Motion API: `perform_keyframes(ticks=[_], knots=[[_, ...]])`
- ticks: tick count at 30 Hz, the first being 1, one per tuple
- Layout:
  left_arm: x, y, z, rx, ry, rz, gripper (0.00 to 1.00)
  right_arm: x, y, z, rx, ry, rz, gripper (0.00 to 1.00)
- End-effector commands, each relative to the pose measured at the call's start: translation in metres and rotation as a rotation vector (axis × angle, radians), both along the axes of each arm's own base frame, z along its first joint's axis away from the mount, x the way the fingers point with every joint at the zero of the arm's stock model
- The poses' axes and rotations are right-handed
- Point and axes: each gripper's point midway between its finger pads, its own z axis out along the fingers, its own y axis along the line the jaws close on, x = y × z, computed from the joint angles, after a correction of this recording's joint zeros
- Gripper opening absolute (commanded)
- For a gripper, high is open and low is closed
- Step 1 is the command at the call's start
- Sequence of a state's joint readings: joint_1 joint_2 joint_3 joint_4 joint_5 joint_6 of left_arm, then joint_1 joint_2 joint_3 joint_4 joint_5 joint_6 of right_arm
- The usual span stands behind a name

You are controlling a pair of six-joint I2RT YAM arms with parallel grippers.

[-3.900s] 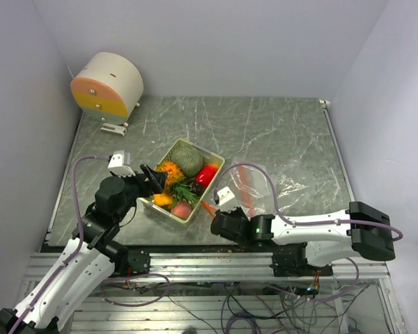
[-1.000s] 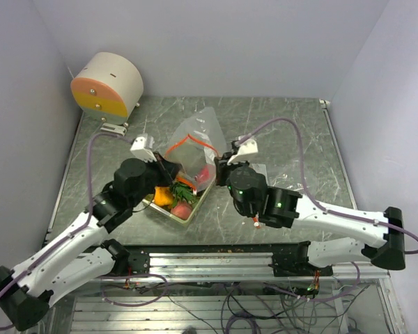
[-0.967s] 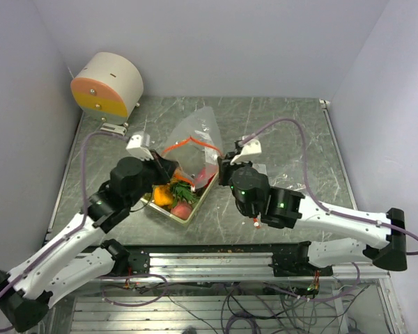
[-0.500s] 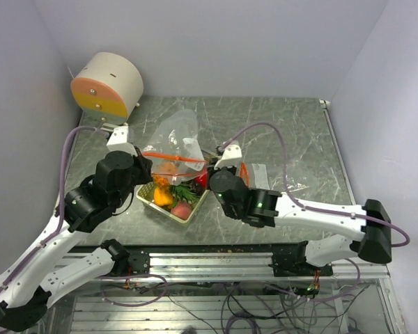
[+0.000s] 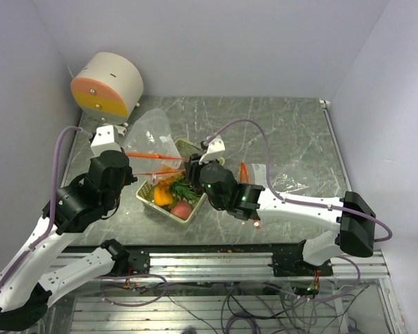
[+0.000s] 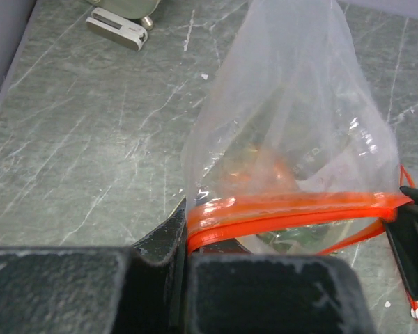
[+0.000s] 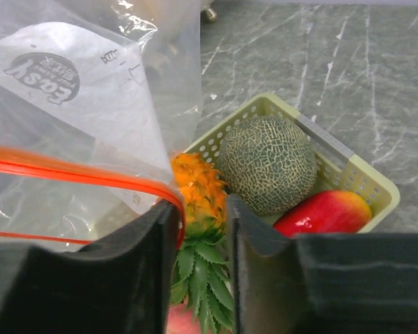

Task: Place the food in the zip-top bag and seal the zipper
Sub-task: Open the zipper of the food storage bag, then pick up the fake fruit from the bin.

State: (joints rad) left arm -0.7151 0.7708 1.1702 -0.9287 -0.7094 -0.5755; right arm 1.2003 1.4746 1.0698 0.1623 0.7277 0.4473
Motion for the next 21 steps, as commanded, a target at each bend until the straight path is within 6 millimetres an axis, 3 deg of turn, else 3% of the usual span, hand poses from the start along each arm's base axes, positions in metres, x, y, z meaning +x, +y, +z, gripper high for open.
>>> perform_keyframes(ticks=[1,3,5,6,11,14,17,21], knots=[[-0.004,0.019,0.003,0.042,-0.014,0.067,0.07,0.003,0.014,-0.001,-0.057,-0.022,0.136,0.46],[-0.001,0.015,-0.004,0.043,0.0,0.056,0.07,-0.023,0.042,0.012,-0.045,-0.05,0.365,0.56],[0.001,0.01,-0.009,0.037,0.005,0.045,0.07,-0.046,0.053,0.028,-0.008,-0.078,0.505,0.67],[0.004,0.005,-0.01,0.024,-0.004,0.034,0.07,-0.063,0.051,0.042,0.033,-0.099,0.587,0.76],[0.006,0.011,-0.003,0.034,-0.027,0.069,0.07,-0.093,0.031,0.078,0.12,-0.146,0.696,0.77],[0.005,0.018,-0.004,0.057,-0.017,0.105,0.07,-0.108,0.013,0.083,0.161,-0.144,0.725,0.77],[0.003,0.025,-0.007,0.081,-0.004,0.134,0.07,-0.103,0.001,0.069,0.132,-0.092,0.665,0.77],[-0.001,0.039,-0.004,0.114,0.001,0.203,0.07,-0.089,-0.01,0.027,0.035,-0.008,0.564,0.77]])
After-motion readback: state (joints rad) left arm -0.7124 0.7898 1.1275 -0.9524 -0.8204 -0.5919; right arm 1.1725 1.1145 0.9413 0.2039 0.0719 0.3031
